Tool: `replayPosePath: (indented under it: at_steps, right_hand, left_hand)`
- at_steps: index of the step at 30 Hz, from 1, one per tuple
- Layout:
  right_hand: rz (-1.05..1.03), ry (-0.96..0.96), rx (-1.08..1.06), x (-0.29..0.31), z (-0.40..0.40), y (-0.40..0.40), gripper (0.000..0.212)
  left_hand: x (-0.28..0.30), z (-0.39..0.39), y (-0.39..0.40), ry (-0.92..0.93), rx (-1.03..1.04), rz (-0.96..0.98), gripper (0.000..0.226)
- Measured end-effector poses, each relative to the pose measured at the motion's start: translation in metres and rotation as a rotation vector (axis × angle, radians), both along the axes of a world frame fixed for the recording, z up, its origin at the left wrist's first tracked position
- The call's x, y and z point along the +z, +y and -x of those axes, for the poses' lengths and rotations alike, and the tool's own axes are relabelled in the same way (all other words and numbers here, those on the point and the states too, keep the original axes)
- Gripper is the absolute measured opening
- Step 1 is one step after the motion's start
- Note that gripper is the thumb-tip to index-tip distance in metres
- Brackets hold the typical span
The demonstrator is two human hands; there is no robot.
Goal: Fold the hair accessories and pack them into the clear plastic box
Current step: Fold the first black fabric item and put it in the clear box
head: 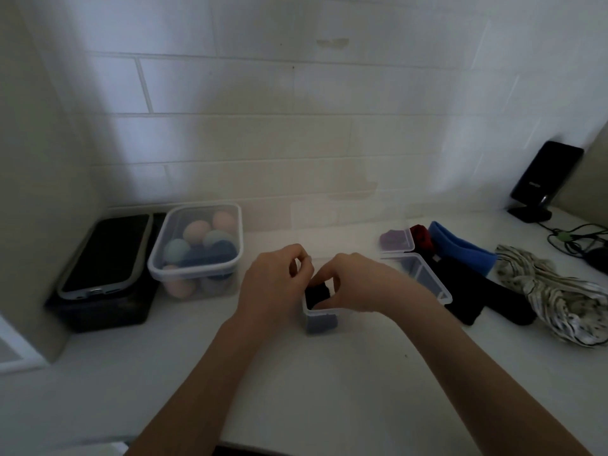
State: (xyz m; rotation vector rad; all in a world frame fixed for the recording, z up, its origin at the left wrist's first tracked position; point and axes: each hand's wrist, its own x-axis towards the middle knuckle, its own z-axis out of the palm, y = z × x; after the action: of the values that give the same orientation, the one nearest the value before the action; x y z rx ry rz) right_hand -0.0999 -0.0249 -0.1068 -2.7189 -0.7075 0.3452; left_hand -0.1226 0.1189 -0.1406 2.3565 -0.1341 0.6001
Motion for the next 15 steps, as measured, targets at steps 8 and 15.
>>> replayPosePath:
  at_steps: [8,15]
  right_hand:
    - [-0.057,0.04,0.04,0.003,0.001,-0.004,0.033]
    - [-0.19,0.171,0.004,0.016,-0.001,-0.017,0.035]
  left_hand:
    - [0.0,0.001,0.001,0.008,-0.003,-0.005,0.016]
    - [0.005,0.007,0.003,-0.057,-0.053,-0.035,0.034]
